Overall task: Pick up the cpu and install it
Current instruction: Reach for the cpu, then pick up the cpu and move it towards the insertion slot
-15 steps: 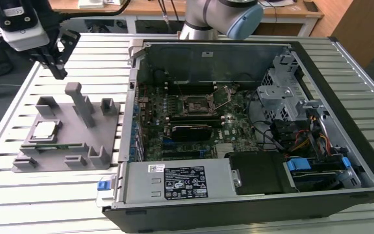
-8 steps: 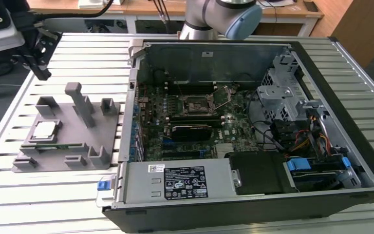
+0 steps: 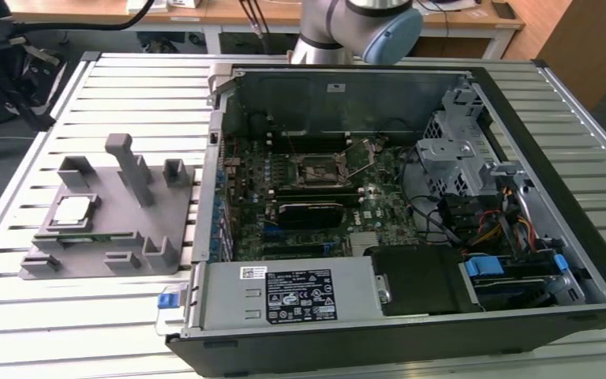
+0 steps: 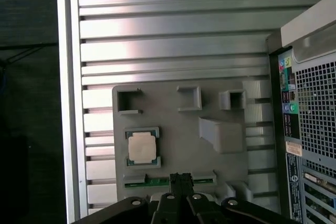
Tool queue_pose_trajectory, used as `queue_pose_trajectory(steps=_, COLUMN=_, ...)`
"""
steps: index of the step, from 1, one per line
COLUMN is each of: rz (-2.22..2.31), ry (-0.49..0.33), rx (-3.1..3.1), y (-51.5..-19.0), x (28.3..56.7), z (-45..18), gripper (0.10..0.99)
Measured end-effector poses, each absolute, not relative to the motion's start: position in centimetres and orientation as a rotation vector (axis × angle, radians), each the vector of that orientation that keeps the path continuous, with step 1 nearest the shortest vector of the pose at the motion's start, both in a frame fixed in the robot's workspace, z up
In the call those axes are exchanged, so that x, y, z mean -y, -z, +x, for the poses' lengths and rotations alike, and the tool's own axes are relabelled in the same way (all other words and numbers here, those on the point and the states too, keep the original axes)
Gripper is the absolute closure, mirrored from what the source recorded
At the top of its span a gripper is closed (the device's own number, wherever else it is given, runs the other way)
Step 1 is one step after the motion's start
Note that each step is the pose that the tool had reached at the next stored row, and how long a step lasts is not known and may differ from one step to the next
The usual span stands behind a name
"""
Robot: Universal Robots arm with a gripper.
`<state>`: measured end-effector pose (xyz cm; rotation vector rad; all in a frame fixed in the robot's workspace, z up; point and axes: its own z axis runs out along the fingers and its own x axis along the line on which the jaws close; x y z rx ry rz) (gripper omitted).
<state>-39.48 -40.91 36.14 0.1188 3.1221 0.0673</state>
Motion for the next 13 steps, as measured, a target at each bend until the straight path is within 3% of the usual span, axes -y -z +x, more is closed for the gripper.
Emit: queue_pose_trajectory(steps=13, rz=0.119, ry=-0.067, rx=-3.123, y=-35.9, x=40.9, z=-42.2, gripper=0.98)
